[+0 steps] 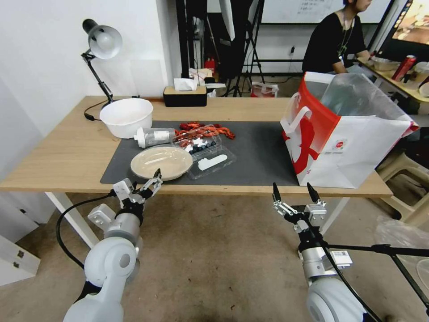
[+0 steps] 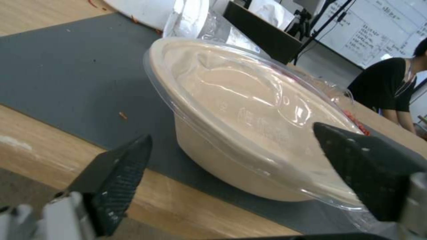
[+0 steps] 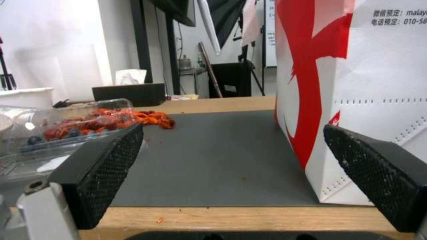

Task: Pick up the trash from the table and place it into the takeout bag.

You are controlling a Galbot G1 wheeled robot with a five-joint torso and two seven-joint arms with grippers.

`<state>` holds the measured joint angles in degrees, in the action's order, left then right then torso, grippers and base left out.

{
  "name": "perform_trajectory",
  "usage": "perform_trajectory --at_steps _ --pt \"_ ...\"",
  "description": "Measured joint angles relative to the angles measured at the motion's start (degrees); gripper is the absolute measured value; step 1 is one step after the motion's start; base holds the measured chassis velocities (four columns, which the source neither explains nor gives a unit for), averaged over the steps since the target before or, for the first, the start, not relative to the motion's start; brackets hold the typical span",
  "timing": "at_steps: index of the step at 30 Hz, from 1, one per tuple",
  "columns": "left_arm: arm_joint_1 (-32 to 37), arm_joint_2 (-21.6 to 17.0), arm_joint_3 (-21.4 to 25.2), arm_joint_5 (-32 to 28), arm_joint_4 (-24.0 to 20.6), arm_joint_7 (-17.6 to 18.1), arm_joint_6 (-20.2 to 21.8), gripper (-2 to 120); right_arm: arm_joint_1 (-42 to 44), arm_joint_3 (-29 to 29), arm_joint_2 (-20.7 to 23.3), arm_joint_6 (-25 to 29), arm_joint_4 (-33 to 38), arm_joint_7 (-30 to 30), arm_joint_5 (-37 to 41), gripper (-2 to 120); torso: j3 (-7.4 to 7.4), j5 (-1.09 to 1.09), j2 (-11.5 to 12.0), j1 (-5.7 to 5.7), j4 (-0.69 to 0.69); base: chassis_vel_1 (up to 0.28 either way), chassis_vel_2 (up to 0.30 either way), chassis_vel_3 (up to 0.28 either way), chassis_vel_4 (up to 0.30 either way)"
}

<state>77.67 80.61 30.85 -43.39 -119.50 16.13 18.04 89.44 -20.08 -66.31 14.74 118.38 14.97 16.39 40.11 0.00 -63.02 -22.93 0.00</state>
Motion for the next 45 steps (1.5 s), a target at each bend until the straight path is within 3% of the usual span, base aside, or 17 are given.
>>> perform_trajectory --at_steps 1,4,9,14,16,20,21,23,24,25,28,29,32,33,34,38,45 --pt "0.0 0.0 0.0 0.0 0.0 0.0 0.0 92 0.0 0.0 0.0 0.0 0.0 0.0 0.0 100 0.0 0.0 0.0 0.0 0.0 0.0 0.0 0.0 0.0" --pt "-0.4 -0.2 0.0 0.1 0.2 0.1 0.6 75 0.0 0.0 -0.1 0.0 -0.2 0.0 -0.1 100 0.0 0.0 0.0 0.0 0.0 0.0 0.0 0.0 0.0" --pt "-0.6 -0.3 -0.1 0.4 0.3 0.9 1.4 62 0.1 0.0 -0.2 0.2 -0.3 0.0 -0.3 100 0.0 0.0 0.0 0.0 0.0 0.0 0.0 0.0 0.0" --pt "-0.8 -0.5 -0.2 0.5 0.3 2.4 2.7 40 0.1 0.1 -0.4 0.5 -0.5 0.0 -0.5 100 0.0 0.0 0.0 0.0 0.0 0.0 0.0 0.0 0.0" --pt "-0.9 -0.5 -0.1 0.5 0.3 2.5 2.7 37 0.1 0.1 -0.4 0.5 -0.6 0.0 -0.6 100 0.0 0.0 0.0 0.0 0.0 0.0 0.0 0.0 0.0" --pt "-0.8 -0.7 0.1 0.6 -0.1 1.5 1.2 17 0.1 0.2 -0.5 0.8 -0.8 -0.1 -0.7 100 0.0 0.0 0.0 0.01 0.0 0.0 0.0 0.0 0.0" --pt "-0.8 -0.7 0.1 0.6 -0.1 1.5 1.2 17 0.1 0.2 -0.5 0.8 -0.8 -0.1 -0.7 100 0.0 0.0 0.0 0.01 0.0 0.0 0.0 0.0 0.0" --pt "-0.7 -0.8 0.2 1.0 -0.3 -0.9 -1.0 8 0.1 0.2 -0.5 0.8 -0.8 -0.1 -0.8 100 0.0 0.0 0.0 0.01 0.0 0.0 0.0 0.0 0.0" --pt "-0.6 -1.1 0.3 1.9 -0.2 -4.4 -3.6 3 0.1 0.2 -0.6 0.9 -0.8 -0.1 -0.8 100 0.0 0.01 0.0 0.01 0.0 0.0 0.0 0.0 0.0" --pt "-0.6 -1.1 0.3 1.9 -0.2 -4.4 -3.6 3 0.1 0.2 -0.6 0.9 -0.8 -0.1 -0.8 100 0.0 0.01 0.0 0.01 0.0 0.0 0.0 0.0 0.0" --pt "-0.7 -1.8 0.2 4.5 1.0 -13.4 -11.8 0 0.2 0.2 -0.7 1.0 -1.0 -0.2 -0.9 100 0.0 0.01 0.0 0.02 0.0 0.0 0.0 0.0 0.0" --pt "-0.7 -1.8 0.2 4.5 1.0 -13.4 -11.8 0 0.2 0.2 -0.7 1.0 -1.0 -0.2 -0.9 100 0.0 0.01 0.0 0.02 0.0 0.0 0.0 0.0 0.0" --pt "-1.8 -3.8 -0.3 8.3 3.8 -23.9 -21.7 0 0.2 0.3 -0.9 1.3 -1.3 -0.2 -1.0 100 0.0 -0.01 0.0 0.02 0.0 0.0 0.0 0.0 0.0" --pt "-1.8 -3.8 -0.3 8.3 3.8 -23.9 -21.7 0 0.2 0.3 -0.9 1.3 -1.3 -0.2 -1.0 100 0.0 -0.01 0.0 0.02 0.0 0.0 0.0 0.0 0.0" --pt "-2.5 -4.7 -0.8 9.1 4.6 -26.6 -24.2 0 0.2 0.3 -0.9 1.4 -1.4 -0.2 -1.1 100 0.0 0.01 0.0 0.02 0.0 0.0 0.0 0.0 0.0" --pt "-4.7 -7.5 -2.6 10.7 6.5 -30.8 -27.7 0 0.2 0.3 -1.1 1.4 -1.5 -0.2 -1.3 100 0.0 0.01 0.0 0.02 0.0 0.0 0.0 0.0 0.0" --pt "-10.2 -13.4 -7.2 12.6 9.3 -32.5 -29.8 0 0.4 0.3 -1.4 1.4 -1.6 -0.2 -1.9 100 0.0 -0.01 0.0 0.01 0.0 0.0 0.0 0.0 0.0"
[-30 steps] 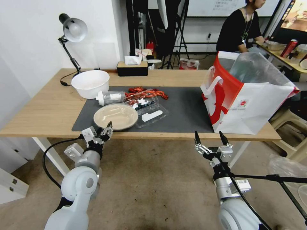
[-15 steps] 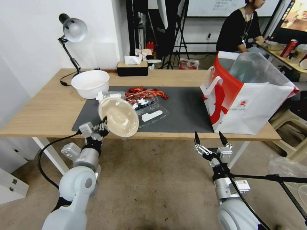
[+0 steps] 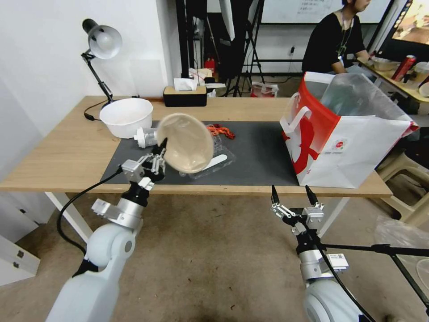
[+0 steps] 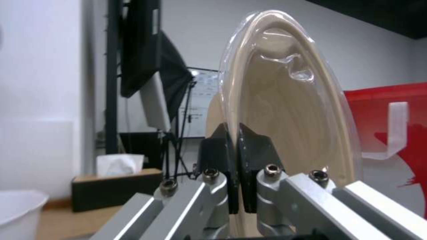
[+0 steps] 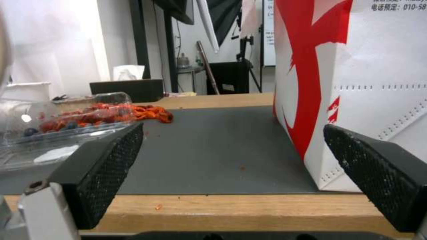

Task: Pick up the trash from the table and place it into the takeout bag.

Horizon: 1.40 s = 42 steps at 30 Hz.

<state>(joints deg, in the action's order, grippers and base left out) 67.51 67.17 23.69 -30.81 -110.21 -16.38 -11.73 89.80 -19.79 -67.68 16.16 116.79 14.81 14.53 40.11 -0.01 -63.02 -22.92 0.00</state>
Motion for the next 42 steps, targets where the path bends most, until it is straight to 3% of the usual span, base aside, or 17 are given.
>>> perform_trajectory --at_steps 10,12,20,34,37,42 --pt "-14.3 -8.1 -11.1 -4.9 2.8 3.3 2.1 0 0.0 -0.3 -0.7 0.0 -0.1 0.4 -1.1 100 0.0 0.01 0.0 0.0 0.0 0.0 0.0 0.0 0.0" --pt "-15.2 -8.4 -12.0 -5.3 3.2 3.6 2.1 0 -0.1 -0.4 -0.7 0.0 -0.1 0.4 -1.1 100 0.0 0.0 0.0 0.0 0.0 0.0 0.0 0.0 0.0" --pt "-28.0 -10.8 -24.7 -10.3 8.5 5.9 2.2 0 0.1 -1.0 -1.4 0.0 -0.2 0.6 -1.2 100 0.0 0.0 0.0 0.0 0.0 0.0 0.0 0.0 0.0" --pt "-47.0 -8.9 -37.3 -16.6 15.2 8.6 3.2 0 0.2 -1.6 -2.7 0.5 -1.1 0.7 -1.5 100 0.0 0.03 0.0 -0.01 0.01 0.0 0.0 0.0 0.0" --pt "-53.6 -6.4 -41.8 -18.0 17.7 9.4 3.3 0 0.1 -1.6 -3.2 0.5 -1.2 0.7 -1.7 100 0.0 0.03 0.0 -0.01 0.01 0.0 0.0 0.0 0.0" --pt "-58.7 -3.4 -45.5 -19.1 20.0 9.9 3.4 0 0.0 -1.6 -3.4 0.5 -1.2 0.7 -1.8 100 0.0 0.04 0.0 -0.01 -0.01 0.0 0.0 0.0 0.0"
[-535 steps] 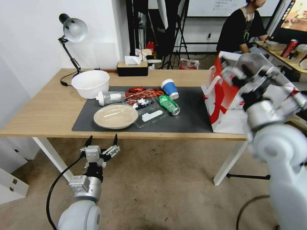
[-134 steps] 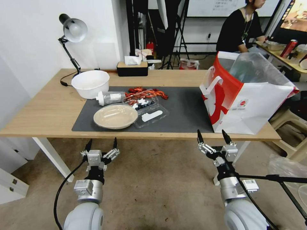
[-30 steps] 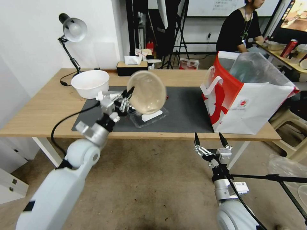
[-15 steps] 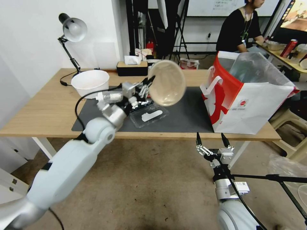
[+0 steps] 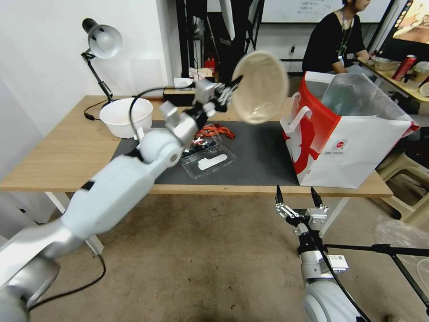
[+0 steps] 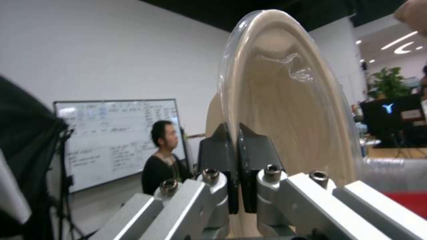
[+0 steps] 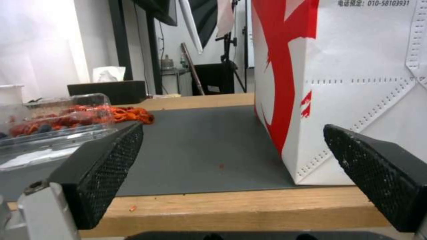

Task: Pick up the trash from the table and place it into the takeout bag.

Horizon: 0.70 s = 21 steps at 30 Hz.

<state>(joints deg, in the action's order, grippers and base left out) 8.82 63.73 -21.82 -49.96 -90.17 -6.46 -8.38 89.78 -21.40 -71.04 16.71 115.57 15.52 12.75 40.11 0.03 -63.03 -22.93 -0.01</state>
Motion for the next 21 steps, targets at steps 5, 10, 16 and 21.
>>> perform_trajectory --at_steps 5,10,16,21 --pt "-5.7 4.8 -3.1 -1.1 3.8 0.4 0.0 0 0.1 -0.5 -0.3 0.0 0.1 0.1 0.0 100 0.0 -0.02 0.0 0.0 0.01 0.0 0.0 0.0 0.0" --pt "-10.5 9.3 -5.2 -1.6 8.1 0.5 -0.3 0 0.2 -0.8 -0.7 0.0 0.4 0.3 -0.1 100 0.0 -0.01 0.0 0.0 0.02 0.0 0.0 0.0 0.0" --pt "-12.2 12.2 -7.4 -1.8 10.4 0.6 -0.4 0 0.1 -0.9 -0.9 0.1 0.4 0.4 -0.1 100 -0.01 -0.02 0.0 0.0 0.01 0.0 0.0 0.0 0.0" --pt "-12.6 15.5 -9.3 -1.1 13.3 0.7 -1.2 0 0.2 -1.2 -0.9 0.1 0.5 0.5 -0.1 100 0.0 -0.02 0.0 0.01 0.0 0.0 0.0 0.0 0.0"
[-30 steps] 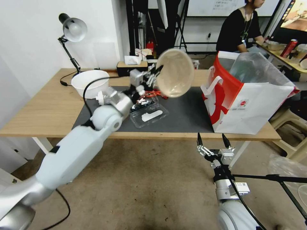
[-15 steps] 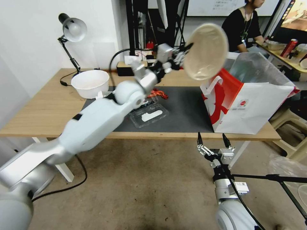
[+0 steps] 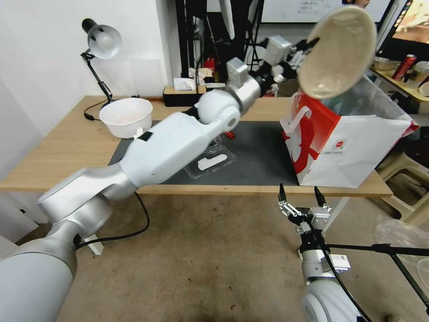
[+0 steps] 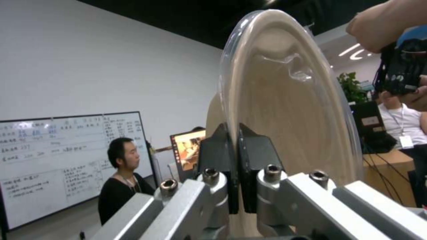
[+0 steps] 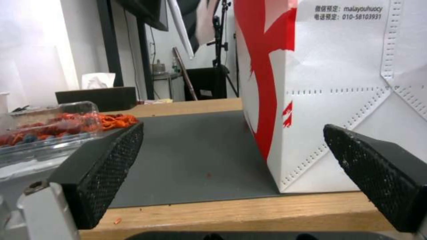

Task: Pick up the trash from the table and place it into the takeout bag.

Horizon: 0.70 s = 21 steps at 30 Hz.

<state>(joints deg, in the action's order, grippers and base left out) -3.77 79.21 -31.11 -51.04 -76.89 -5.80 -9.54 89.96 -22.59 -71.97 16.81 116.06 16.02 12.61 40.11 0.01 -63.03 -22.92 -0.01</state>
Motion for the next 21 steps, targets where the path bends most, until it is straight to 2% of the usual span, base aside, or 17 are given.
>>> perform_trajectory --at_steps 10,21 --pt "-0.3 2.0 -2.1 0.7 1.3 0.7 -0.4 0 -0.1 0.3 -0.5 0.1 -0.1 0.0 -0.1 100 0.0 -0.01 0.0 0.0 0.01 0.0 0.0 0.0 0.0" --pt "-1.2 4.3 -2.3 1.5 2.9 0.8 -1.2 0 0.2 0.3 -0.6 0.4 -0.1 0.0 -0.2 100 0.0 0.0 0.0 0.0 0.0 0.0 0.0 0.0 0.0"
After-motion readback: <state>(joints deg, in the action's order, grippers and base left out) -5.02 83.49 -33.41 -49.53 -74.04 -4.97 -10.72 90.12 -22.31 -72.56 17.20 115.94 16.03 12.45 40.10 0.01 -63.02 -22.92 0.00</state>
